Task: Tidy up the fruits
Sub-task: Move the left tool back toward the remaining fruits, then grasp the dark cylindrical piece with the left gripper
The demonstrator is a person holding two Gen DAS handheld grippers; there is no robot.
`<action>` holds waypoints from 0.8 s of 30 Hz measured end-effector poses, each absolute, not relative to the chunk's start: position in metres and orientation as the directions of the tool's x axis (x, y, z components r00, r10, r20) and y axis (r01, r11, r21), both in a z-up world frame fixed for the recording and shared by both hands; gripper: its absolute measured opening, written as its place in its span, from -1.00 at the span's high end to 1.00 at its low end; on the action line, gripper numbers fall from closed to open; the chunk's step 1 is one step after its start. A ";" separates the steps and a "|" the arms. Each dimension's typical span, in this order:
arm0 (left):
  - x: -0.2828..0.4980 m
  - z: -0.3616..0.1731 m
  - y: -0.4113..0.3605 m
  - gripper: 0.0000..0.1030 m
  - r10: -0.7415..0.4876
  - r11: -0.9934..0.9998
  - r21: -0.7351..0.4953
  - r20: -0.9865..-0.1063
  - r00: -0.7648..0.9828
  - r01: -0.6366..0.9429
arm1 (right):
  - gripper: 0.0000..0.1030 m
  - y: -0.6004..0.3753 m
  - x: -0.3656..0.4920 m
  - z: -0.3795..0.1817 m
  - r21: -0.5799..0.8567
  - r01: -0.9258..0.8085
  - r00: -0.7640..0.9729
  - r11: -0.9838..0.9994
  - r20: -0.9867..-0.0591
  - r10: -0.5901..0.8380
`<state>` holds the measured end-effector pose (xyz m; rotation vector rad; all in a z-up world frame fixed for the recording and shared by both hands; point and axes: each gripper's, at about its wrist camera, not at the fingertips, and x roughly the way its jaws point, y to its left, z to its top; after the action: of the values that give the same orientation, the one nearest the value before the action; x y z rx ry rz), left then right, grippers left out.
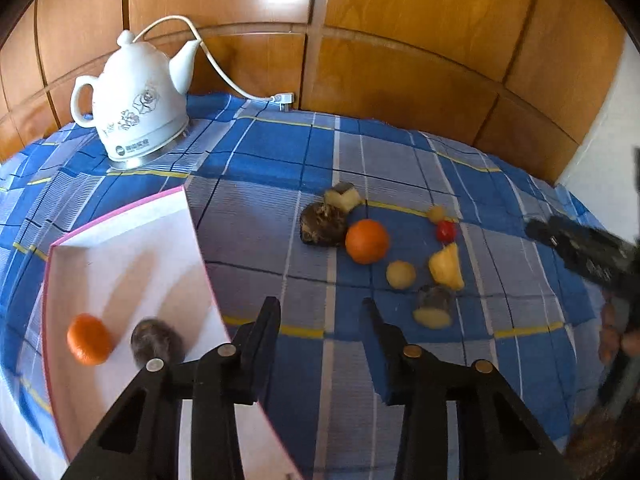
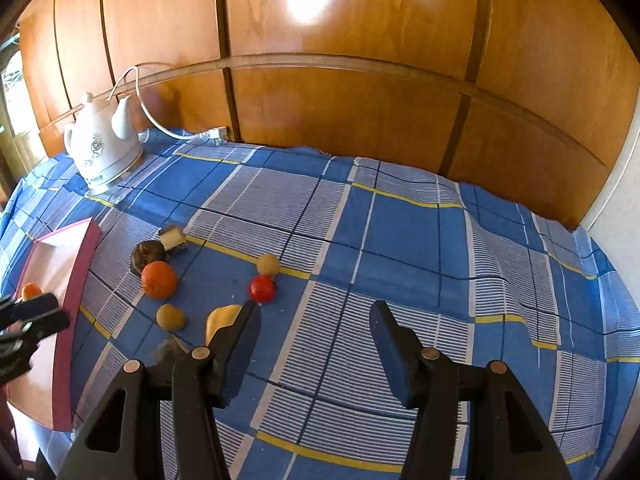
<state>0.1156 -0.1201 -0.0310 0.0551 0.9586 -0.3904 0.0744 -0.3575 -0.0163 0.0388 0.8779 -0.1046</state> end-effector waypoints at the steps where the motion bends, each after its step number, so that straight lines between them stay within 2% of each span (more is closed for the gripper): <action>1: 0.125 -0.033 -0.122 0.20 -0.298 0.931 -0.133 -0.813 0.500 0.339 | -0.11 -0.356 0.074 -0.016 -0.005 0.103 0.634 0.995 -0.770 -0.069; 7: 0.166 -0.039 -0.129 0.20 -0.302 0.940 -0.182 -0.837 0.456 0.288 | -0.11 -0.356 0.078 -0.015 0.011 0.103 0.635 0.995 -0.771 -0.057; 12: 0.190 -0.039 -0.141 0.20 -0.284 0.944 -0.160 -0.841 0.460 0.290 | -0.11 -0.358 0.079 -0.016 0.029 0.111 0.626 0.993 -0.778 -0.048; 14: 0.201 -0.039 -0.149 0.12 -0.294 0.937 -0.161 -0.843 0.450 0.311 | -0.11 -0.358 0.079 -0.016 0.032 0.110 0.624 0.993 -0.780 -0.044; 16: 0.210 -0.040 -0.161 -0.20 -0.292 0.929 -0.135 -0.839 0.459 0.344 | -0.11 -0.357 0.079 -0.016 0.035 0.107 0.622 0.994 -0.782 -0.039; 18: 0.218 -0.041 -0.171 -0.31 -0.278 0.924 -0.099 -0.837 0.472 0.369 | -0.11 -0.357 0.079 -0.015 0.040 0.104 0.623 0.994 -0.782 -0.033; 24: 0.247 -0.062 -0.202 -0.31 -0.268 0.891 -0.061 -0.871 0.412 0.450 | -0.11 -0.358 0.080 -0.016 0.061 0.100 0.616 0.993 -0.788 -0.013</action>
<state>0.2473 -0.2019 -0.0623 0.1938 1.0545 -0.4549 0.0802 -0.3575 -0.0164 0.1028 0.9051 -0.0656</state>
